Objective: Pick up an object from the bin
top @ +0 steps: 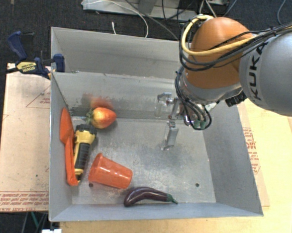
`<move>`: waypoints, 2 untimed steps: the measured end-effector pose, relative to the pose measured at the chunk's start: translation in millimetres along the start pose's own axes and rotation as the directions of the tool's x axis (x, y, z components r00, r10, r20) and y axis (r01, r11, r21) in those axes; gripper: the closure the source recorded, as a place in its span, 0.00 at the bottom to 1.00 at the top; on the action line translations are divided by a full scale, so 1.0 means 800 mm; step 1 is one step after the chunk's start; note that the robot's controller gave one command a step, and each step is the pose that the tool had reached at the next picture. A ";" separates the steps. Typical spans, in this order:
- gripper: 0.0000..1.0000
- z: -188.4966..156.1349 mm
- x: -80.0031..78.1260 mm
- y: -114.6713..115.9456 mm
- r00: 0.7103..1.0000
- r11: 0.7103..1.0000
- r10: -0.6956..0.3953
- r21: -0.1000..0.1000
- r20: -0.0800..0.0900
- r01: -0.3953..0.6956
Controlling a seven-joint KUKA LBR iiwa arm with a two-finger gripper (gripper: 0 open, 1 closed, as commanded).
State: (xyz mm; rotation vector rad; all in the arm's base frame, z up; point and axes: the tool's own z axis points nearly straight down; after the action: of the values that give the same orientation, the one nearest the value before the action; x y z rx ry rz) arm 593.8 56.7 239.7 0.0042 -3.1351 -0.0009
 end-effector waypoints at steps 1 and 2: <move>0.00 -0.006 -0.002 0.000 1.000 1.000 0.002 0.000 0.008 -0.002; 0.00 0.105 0.038 0.150 1.000 1.000 -0.031 -0.004 -0.001 0.031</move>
Offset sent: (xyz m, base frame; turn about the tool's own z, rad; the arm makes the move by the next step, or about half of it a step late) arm -0.0285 0.1134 -0.0797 -0.0205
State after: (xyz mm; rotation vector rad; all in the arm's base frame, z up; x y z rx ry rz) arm 562.4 176.2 156.2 0.0522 -3.1334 -0.0074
